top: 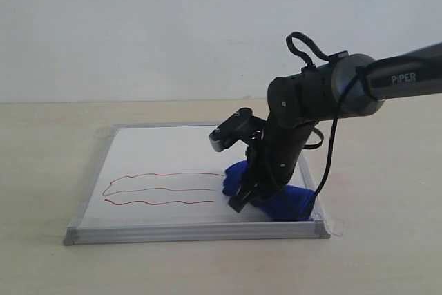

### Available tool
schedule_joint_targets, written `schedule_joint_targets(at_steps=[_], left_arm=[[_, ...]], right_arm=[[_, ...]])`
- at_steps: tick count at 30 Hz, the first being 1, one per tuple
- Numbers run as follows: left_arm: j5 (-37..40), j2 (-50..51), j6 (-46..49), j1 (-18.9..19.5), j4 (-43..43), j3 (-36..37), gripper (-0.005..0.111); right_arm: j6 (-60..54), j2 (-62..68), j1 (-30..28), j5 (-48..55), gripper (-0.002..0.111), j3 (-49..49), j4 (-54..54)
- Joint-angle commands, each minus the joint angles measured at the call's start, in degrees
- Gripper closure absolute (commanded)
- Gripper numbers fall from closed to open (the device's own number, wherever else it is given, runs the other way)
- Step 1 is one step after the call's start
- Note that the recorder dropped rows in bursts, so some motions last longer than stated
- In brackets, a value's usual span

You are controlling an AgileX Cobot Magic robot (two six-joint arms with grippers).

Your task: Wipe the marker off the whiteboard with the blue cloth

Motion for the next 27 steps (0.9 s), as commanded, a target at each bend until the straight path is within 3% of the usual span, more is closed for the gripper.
schedule_joint_targets(at_steps=[1, 5, 11, 15, 20, 27], left_arm=[[-0.51, -0.15, -0.57, -0.12, 0.02, 0.15, 0.103], [-0.51, -0.15, -0.57, -0.12, 0.02, 0.15, 0.103], [-0.51, -0.15, -0.57, -0.12, 0.02, 0.15, 0.103], [-0.51, -0.15, -0.57, -0.12, 0.02, 0.15, 0.103], [-0.51, -0.15, -0.57, -0.12, 0.02, 0.15, 0.103], [-0.51, -0.15, -0.57, -0.12, 0.02, 0.15, 0.103]], right_arm=[[-4.73, 1.96, 1.29, 4.47, 0.109, 2.05, 10.06], [3.97, 1.53, -1.14, 2.18, 0.109, 2.05, 0.35], [26.03, 1.53, -4.83, 1.43, 0.109, 2.05, -25.76], [31.13, 1.53, -5.20, 1.95, 0.109, 2.05, -32.63], [29.73, 1.53, -5.09, -1.09, 0.109, 2.05, -27.03], [7.95, 1.53, -4.46, -4.34, 0.109, 2.05, 0.08]])
